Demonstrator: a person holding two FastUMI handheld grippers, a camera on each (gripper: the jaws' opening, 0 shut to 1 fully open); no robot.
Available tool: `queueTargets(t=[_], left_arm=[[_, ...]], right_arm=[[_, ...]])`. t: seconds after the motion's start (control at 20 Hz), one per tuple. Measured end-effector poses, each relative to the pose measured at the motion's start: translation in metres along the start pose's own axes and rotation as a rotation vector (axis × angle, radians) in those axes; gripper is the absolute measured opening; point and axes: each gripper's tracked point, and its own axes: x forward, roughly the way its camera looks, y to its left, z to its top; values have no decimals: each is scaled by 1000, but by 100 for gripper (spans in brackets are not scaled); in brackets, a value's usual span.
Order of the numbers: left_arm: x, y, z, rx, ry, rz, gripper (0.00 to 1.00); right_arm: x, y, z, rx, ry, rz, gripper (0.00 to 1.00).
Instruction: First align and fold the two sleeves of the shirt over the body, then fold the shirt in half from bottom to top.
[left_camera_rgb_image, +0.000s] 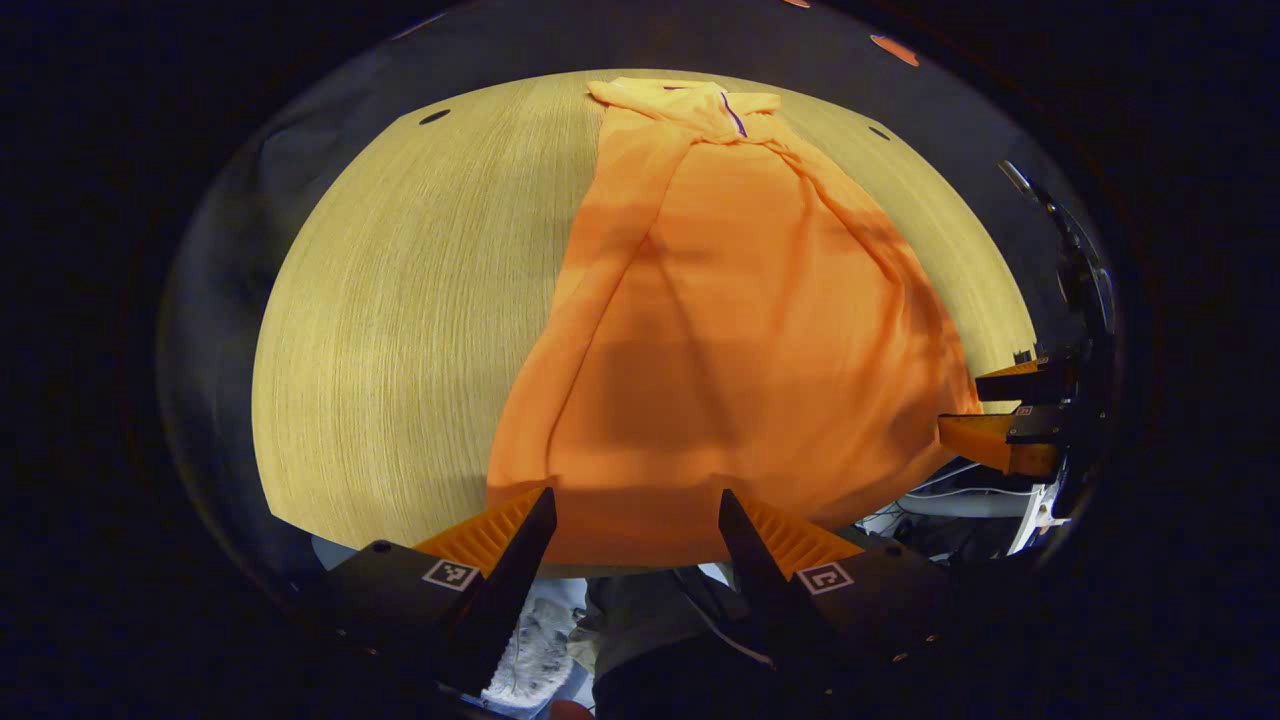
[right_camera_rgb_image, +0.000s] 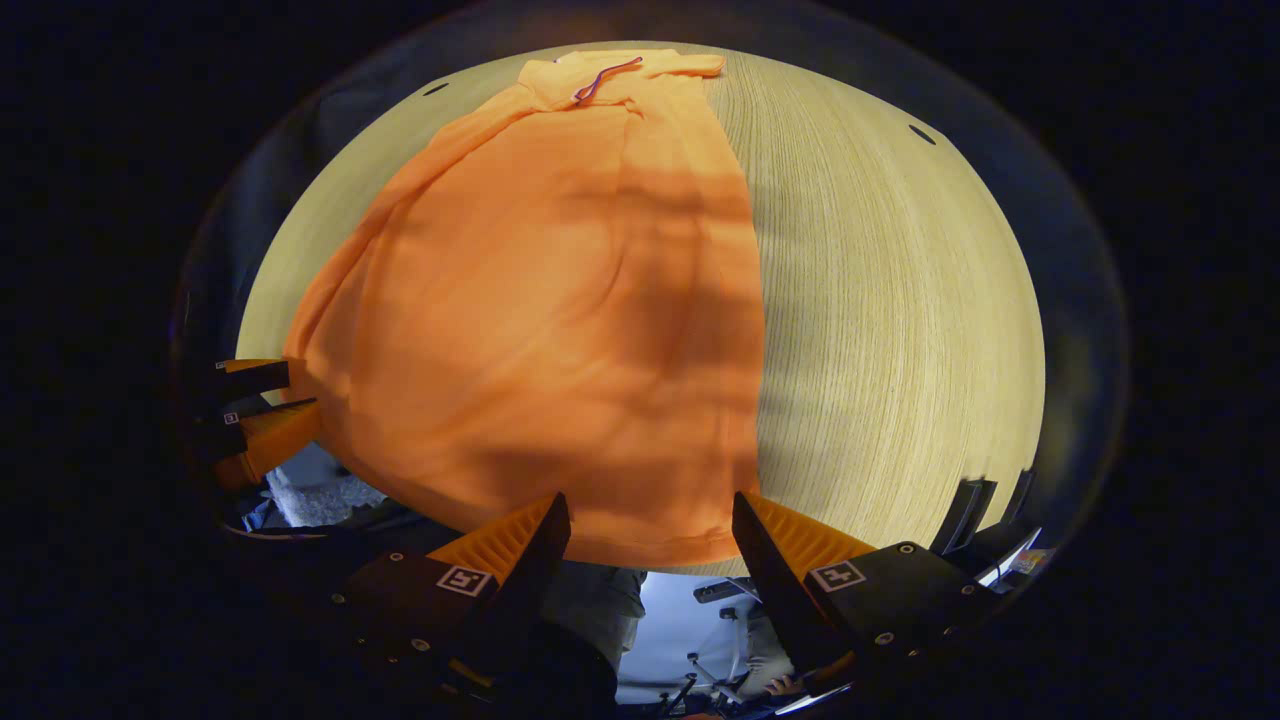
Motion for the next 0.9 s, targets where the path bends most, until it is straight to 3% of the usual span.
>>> queueTargets(t=[0.3,0.65,0.85,0.9], left_arm=[[11,7,-15,0,43,67,97],[13,5,-16,-29,45,74,97],[17,1,-18,-43,25,61,96],[15,-1,-15,-55,4,64,84]], right_arm=[[8,0,-5,-8,34,-8,99],[10,3,-7,-44,89,19,99],[10,4,-10,2,86,15,98],[9,5,-10,20,82,15,89]])
